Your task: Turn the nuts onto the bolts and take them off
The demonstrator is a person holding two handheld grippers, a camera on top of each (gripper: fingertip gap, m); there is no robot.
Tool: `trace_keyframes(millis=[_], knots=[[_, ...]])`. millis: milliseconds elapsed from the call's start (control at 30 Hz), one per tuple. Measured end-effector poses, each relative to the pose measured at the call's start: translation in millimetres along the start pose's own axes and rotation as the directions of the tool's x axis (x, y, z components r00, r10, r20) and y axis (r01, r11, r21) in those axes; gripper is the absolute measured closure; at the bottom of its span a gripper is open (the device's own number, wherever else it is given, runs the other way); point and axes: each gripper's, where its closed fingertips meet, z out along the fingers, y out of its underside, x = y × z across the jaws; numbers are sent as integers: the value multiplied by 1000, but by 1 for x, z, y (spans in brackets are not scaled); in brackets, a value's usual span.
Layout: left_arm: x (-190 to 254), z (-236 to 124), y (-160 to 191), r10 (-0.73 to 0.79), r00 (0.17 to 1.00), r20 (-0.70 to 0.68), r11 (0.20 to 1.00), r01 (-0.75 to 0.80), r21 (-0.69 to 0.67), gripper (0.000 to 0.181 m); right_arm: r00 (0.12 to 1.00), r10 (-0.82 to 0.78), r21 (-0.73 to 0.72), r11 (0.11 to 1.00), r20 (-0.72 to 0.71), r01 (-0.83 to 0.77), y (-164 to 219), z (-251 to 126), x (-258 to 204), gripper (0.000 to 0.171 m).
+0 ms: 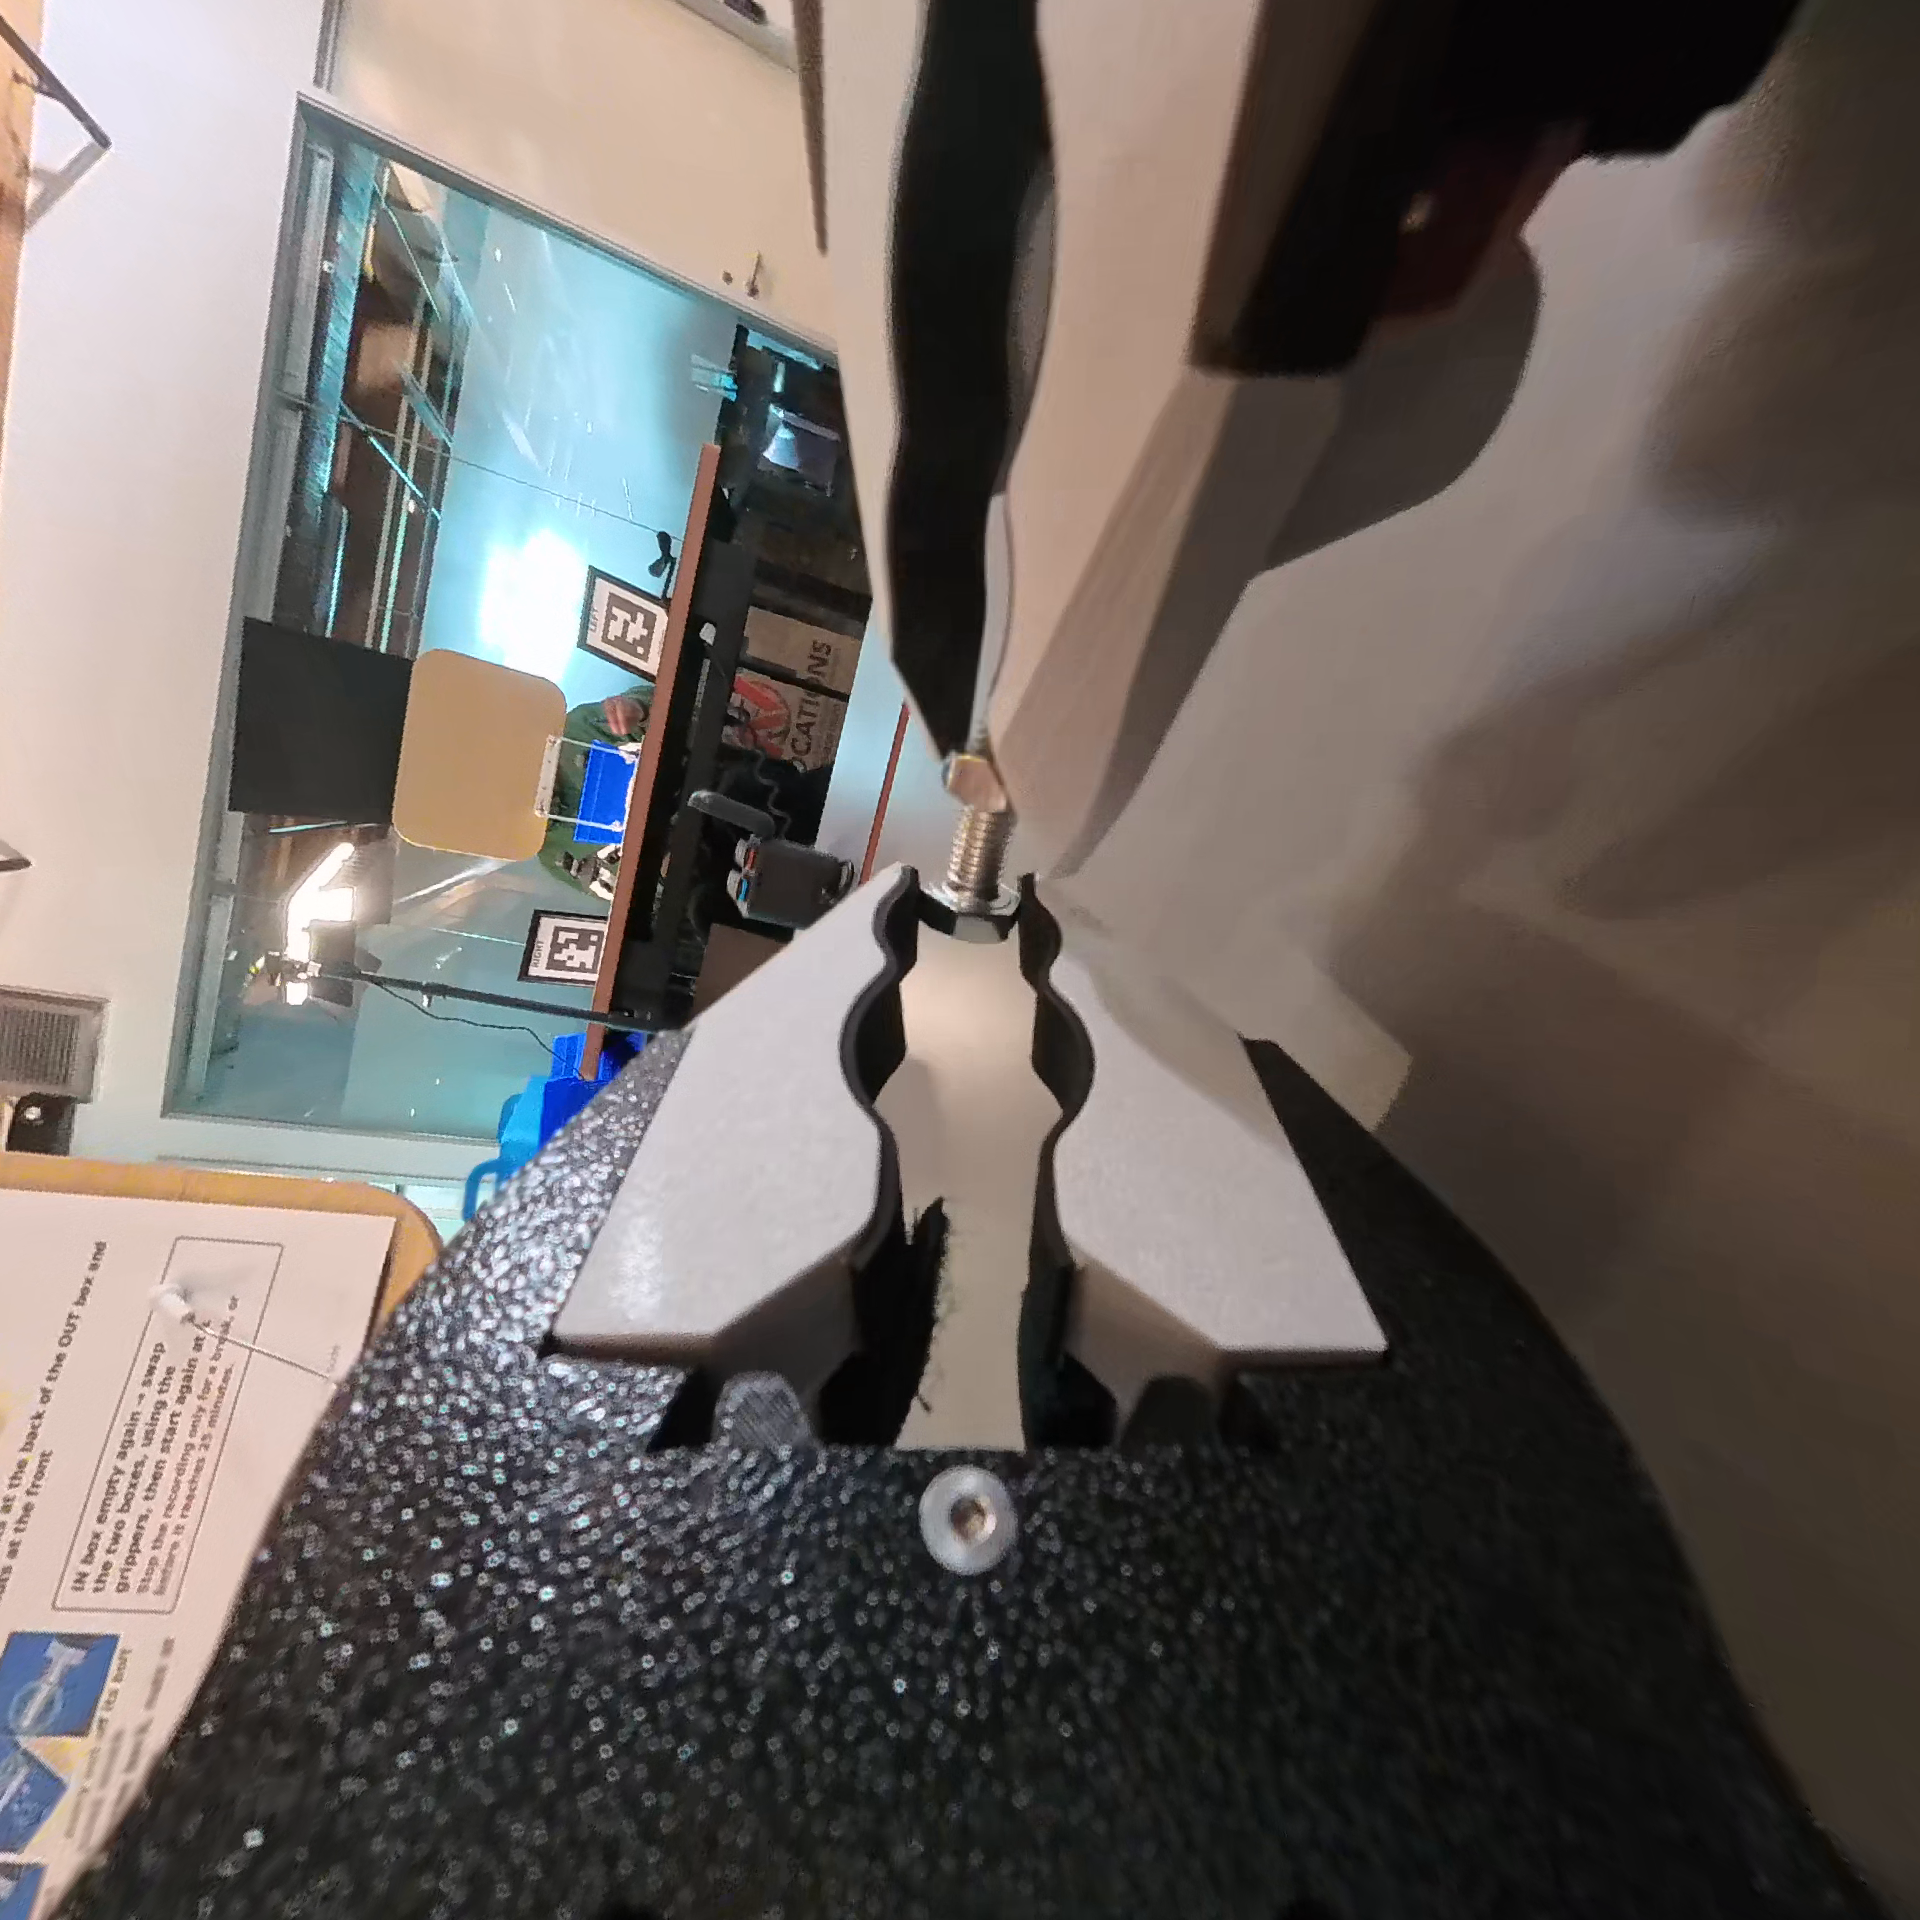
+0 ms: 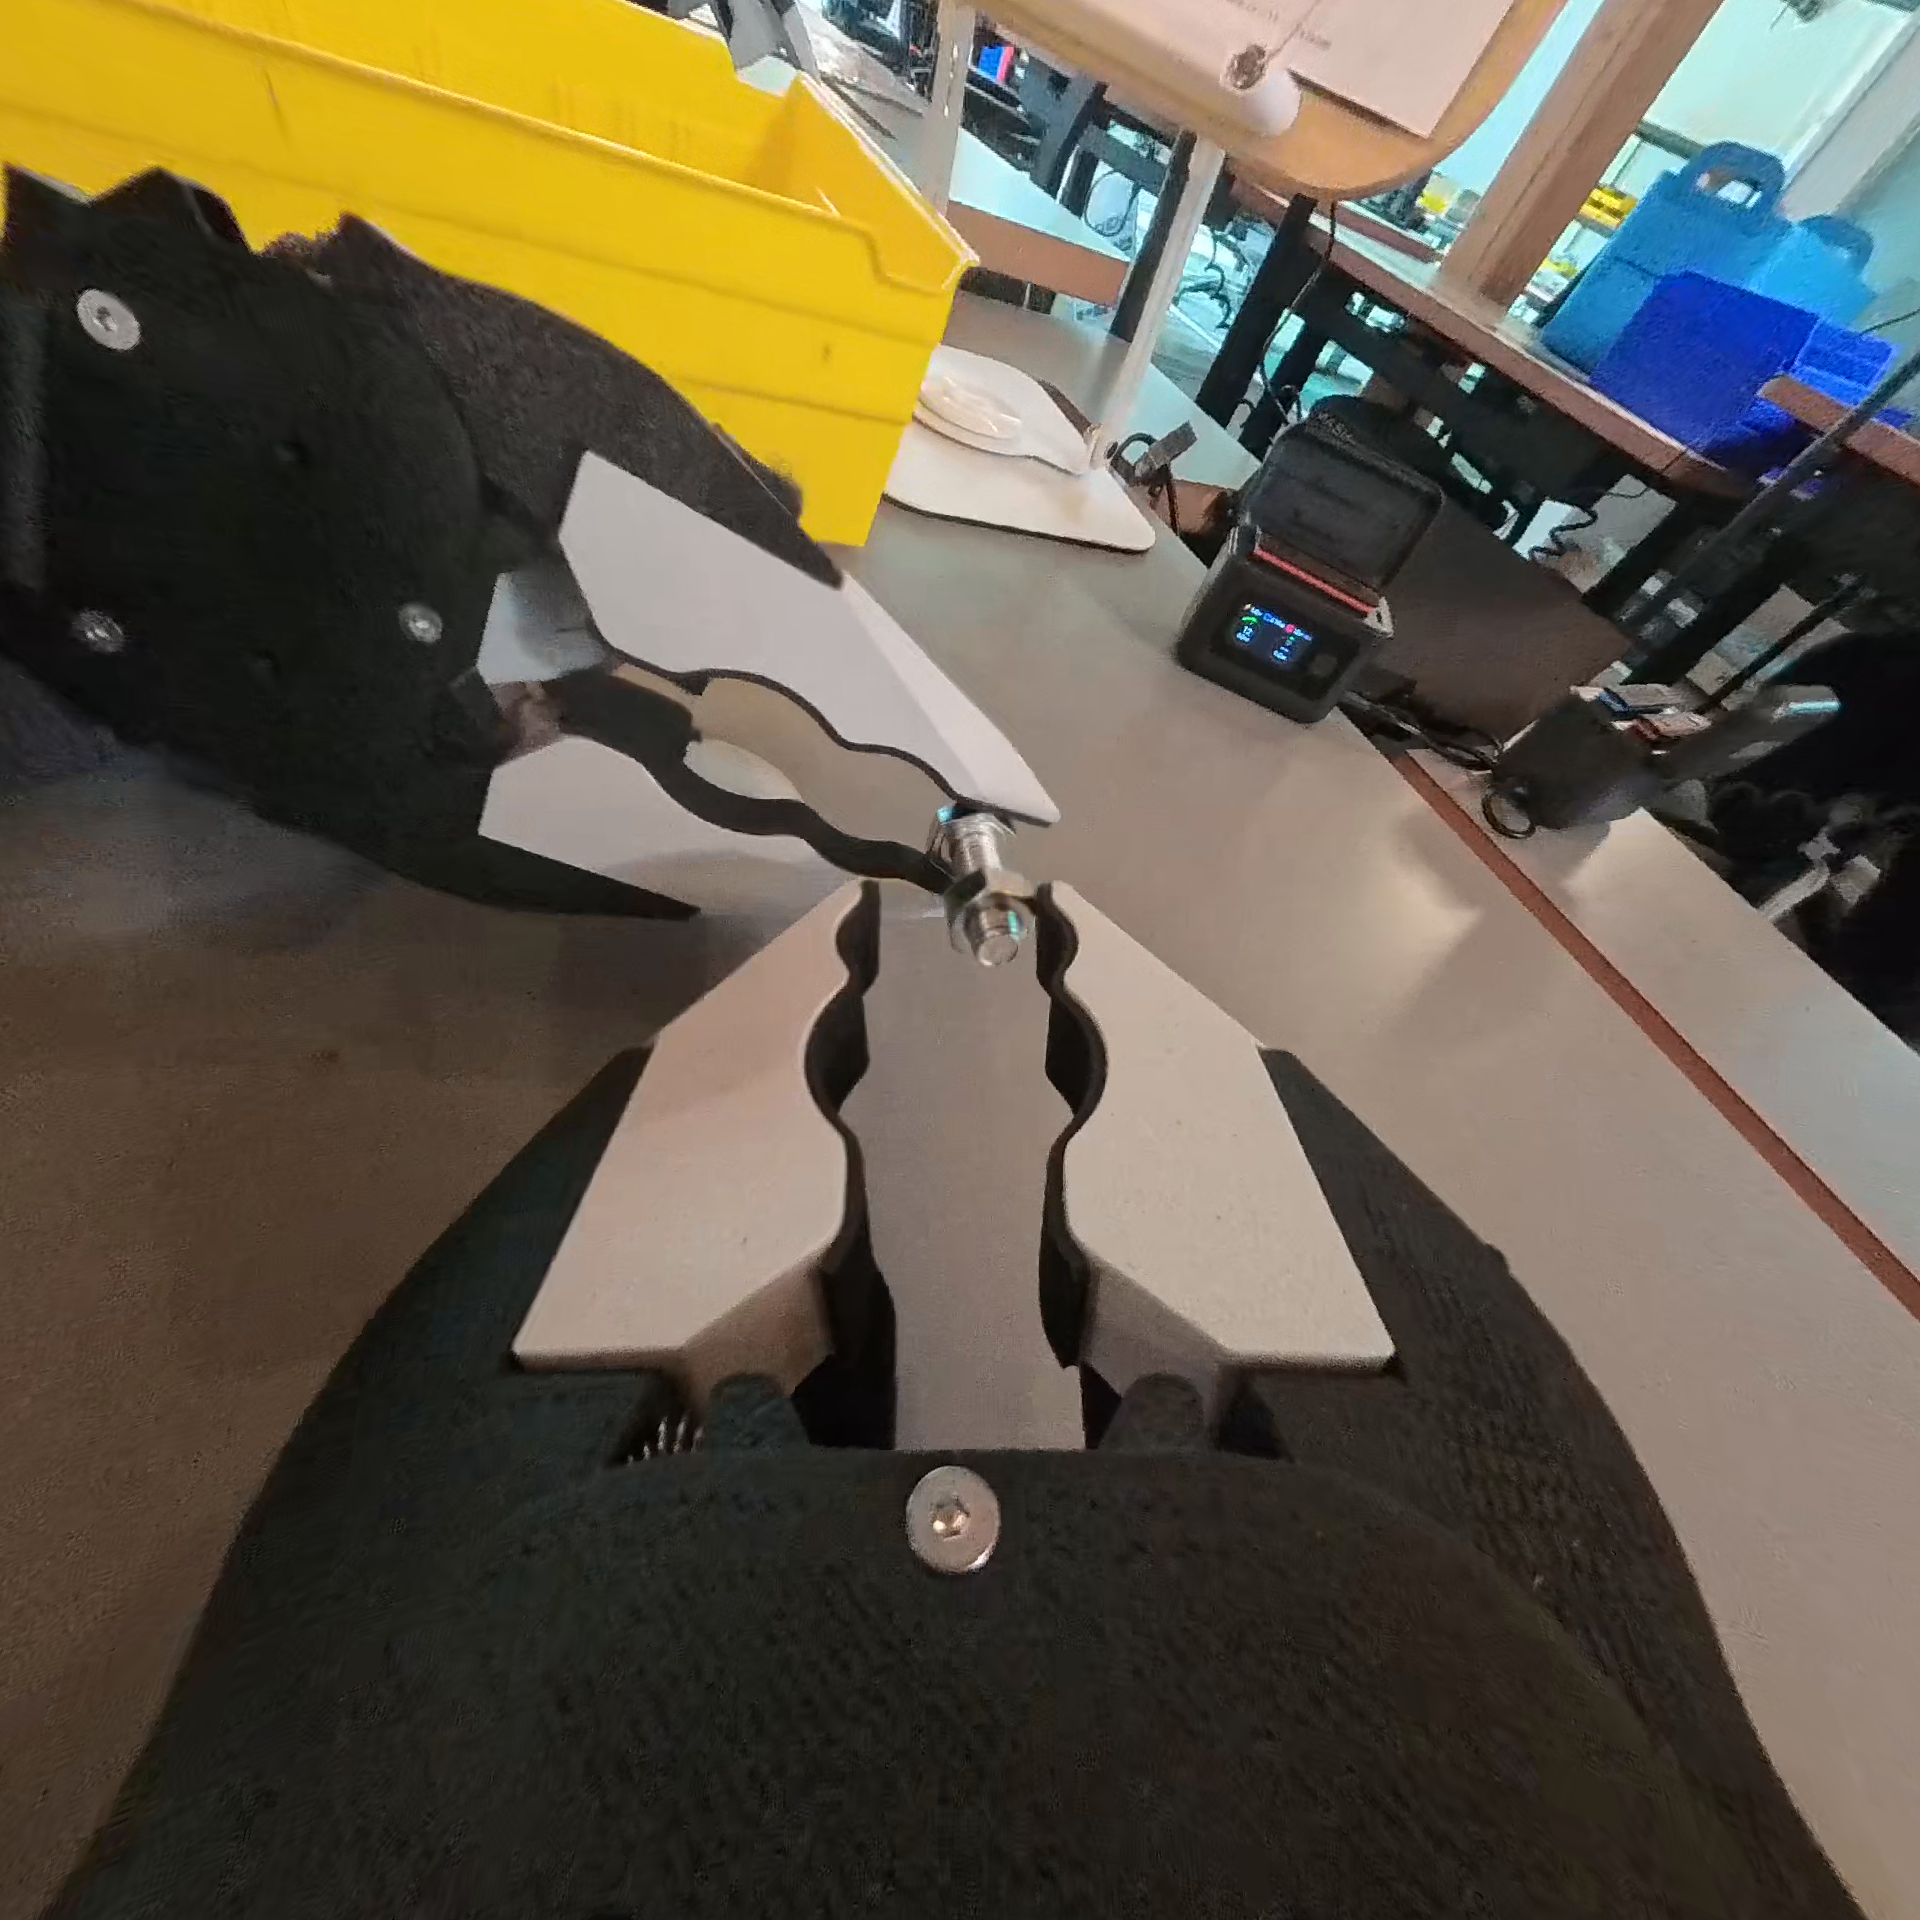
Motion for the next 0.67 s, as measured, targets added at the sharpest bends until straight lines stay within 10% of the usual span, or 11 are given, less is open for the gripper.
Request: trace_keyframes(millis=[300,467,667], knots=[[15,-10,-12,-105,980,-168,985,127,120,164,989,92,-12,996,115,-91,5,-7,-3,155],[17,-33,-36,-452,724,-521,774,609,174,141,945,146,81,981,293,-177,-8,-22,-15,155],[18,-47,-46,-474,579,-664,670,726,155,163,891,180,110,963,416,-246,-15,-33,-25,155]])
